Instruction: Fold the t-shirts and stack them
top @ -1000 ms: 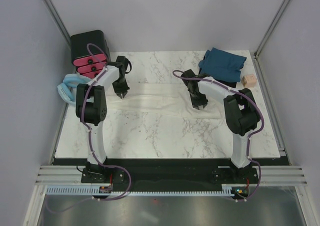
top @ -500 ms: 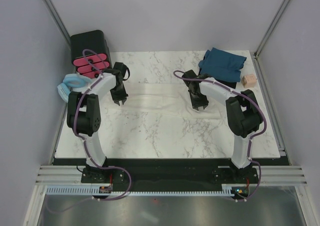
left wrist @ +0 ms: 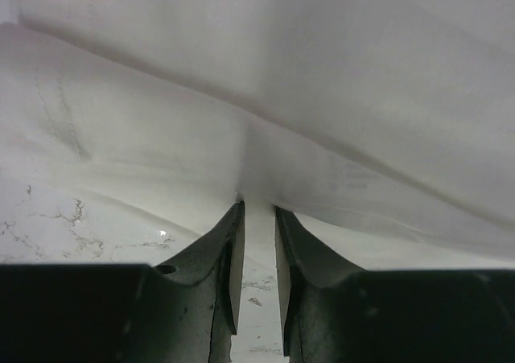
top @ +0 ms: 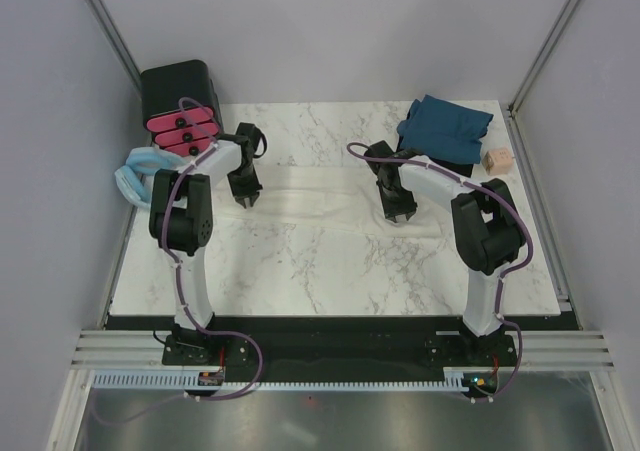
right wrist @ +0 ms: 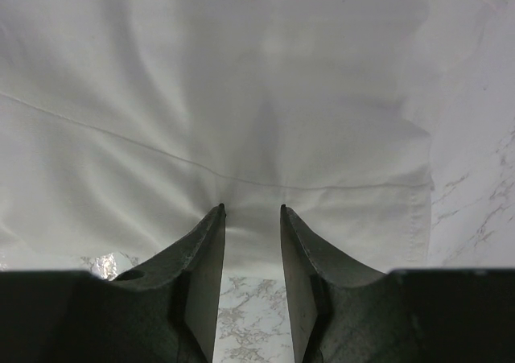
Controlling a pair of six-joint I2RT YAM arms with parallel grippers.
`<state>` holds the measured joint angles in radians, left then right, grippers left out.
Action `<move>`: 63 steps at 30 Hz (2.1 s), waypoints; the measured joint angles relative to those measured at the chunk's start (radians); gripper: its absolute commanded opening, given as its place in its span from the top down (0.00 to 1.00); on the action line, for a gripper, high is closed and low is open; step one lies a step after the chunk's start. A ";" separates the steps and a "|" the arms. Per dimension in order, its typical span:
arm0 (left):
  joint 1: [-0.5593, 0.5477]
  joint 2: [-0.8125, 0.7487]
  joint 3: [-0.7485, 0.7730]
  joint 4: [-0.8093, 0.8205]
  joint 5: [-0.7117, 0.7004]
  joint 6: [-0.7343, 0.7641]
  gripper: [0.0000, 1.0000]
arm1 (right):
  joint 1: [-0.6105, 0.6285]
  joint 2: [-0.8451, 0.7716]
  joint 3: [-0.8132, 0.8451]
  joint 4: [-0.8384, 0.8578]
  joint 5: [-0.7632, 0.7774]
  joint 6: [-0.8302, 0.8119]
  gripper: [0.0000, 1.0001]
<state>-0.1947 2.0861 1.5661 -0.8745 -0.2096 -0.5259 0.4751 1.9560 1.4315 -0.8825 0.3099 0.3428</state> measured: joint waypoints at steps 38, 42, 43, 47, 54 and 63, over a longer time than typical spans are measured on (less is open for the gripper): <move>0.104 0.178 0.331 -0.122 -0.185 -0.023 0.72 | -0.008 0.029 -0.015 -0.012 0.007 0.011 0.60; 0.104 0.176 0.331 -0.124 -0.177 -0.023 0.72 | -0.033 0.029 -0.001 -0.031 0.036 0.035 0.60; 0.103 0.175 0.330 -0.122 -0.172 -0.023 0.72 | -0.042 0.030 0.006 -0.039 0.042 0.040 0.60; 0.094 0.150 0.295 -0.118 -0.140 -0.020 0.73 | -0.063 0.053 0.035 -0.067 0.062 0.056 0.60; 0.074 0.078 0.160 -0.116 -0.119 -0.004 0.72 | -0.066 0.075 0.028 -0.120 0.056 0.100 0.61; 0.072 0.080 0.129 -0.119 -0.097 0.019 0.73 | -0.065 0.039 0.013 -0.176 0.032 0.180 0.60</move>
<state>-0.1230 2.1662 1.6955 -0.9932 -0.3069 -0.5064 0.4103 1.9953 1.4441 -1.0584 0.3424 0.5224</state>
